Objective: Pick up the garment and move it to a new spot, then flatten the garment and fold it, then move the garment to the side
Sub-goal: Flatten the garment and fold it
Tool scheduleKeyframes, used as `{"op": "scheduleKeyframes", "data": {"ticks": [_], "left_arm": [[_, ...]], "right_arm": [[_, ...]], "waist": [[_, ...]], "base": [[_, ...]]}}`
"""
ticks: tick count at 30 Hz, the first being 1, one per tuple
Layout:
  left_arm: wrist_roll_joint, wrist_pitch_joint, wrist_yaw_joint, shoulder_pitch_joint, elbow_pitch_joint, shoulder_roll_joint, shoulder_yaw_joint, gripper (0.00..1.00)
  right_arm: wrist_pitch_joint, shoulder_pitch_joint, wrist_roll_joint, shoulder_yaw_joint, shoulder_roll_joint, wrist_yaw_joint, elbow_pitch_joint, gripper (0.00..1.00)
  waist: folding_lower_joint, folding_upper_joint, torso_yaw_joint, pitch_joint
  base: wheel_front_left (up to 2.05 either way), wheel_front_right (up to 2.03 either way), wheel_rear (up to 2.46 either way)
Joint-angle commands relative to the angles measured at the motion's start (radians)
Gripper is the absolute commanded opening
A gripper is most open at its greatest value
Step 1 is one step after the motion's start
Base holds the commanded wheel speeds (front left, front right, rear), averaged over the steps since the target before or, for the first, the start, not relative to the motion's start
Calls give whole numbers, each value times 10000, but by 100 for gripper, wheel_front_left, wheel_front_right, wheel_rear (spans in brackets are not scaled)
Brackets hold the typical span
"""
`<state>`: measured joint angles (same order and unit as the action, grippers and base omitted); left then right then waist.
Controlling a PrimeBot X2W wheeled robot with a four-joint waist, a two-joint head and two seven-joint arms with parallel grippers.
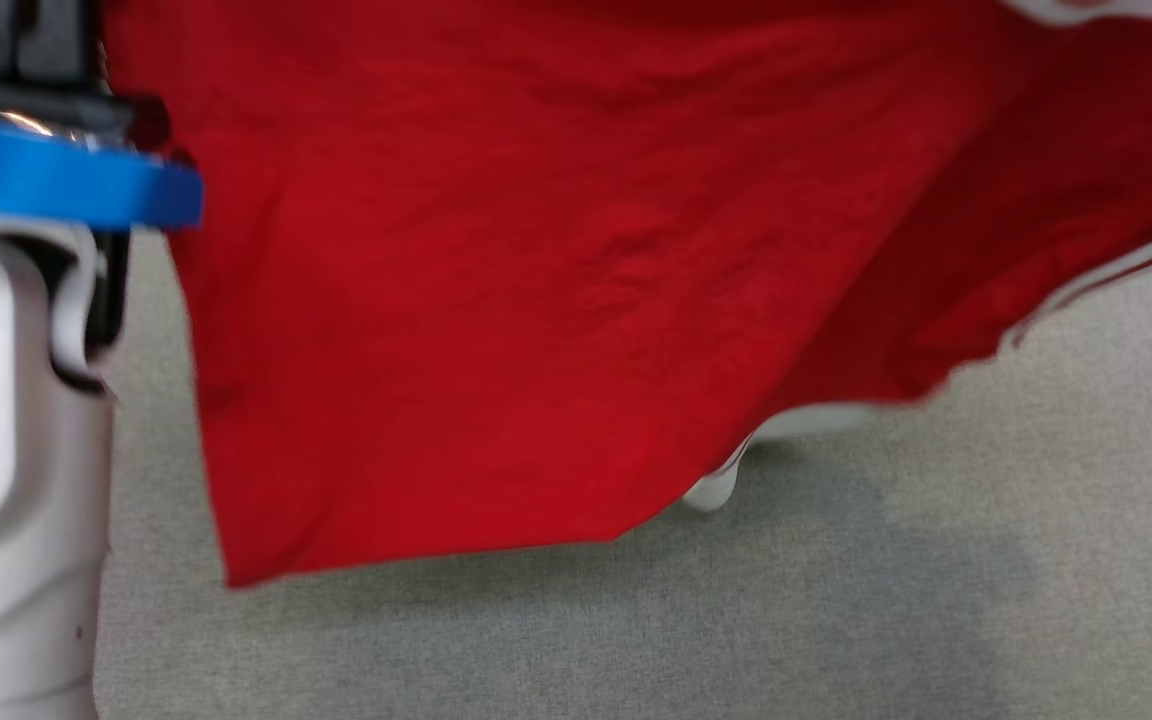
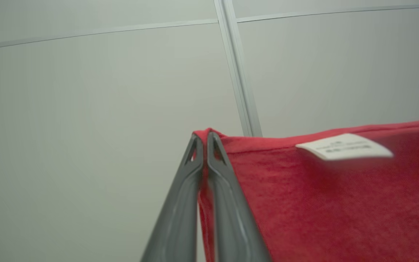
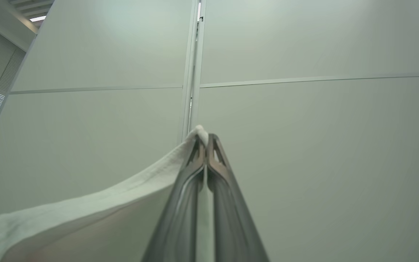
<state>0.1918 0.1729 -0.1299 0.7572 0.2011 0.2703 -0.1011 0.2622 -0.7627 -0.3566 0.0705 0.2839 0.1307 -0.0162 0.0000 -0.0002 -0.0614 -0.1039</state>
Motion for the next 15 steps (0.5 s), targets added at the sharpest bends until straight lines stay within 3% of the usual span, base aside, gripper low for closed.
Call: {"op": "scheduleKeyframes", "data": {"ticks": [1,6,12,15], "left_arm": [[-163,-205,11,437,216,65,-85,0],[-459,-575,139,2023,1290,170,-277,0],[-992,-248,514,4128,3096,274,-443,0],[-1129,336,847,4859,3711,198,-386,0]], "right_arm": [[38,-485,100,-76,224,1,-353,0],[-11,-2412,974,-1147,1042,1,-2146,0],[28,-5241,1814,-1374,950,-1,-4779,0],[38,-6142,2331,-910,758,-1,-4984,0]], "waist": [[0,2,163,-337],[0,2,298,-1346],[0,2,335,-2235],[0,2,321,-2477]], "base": [[0,0,0],[0,0,0],[0,0,0],[0,0,0]]}}
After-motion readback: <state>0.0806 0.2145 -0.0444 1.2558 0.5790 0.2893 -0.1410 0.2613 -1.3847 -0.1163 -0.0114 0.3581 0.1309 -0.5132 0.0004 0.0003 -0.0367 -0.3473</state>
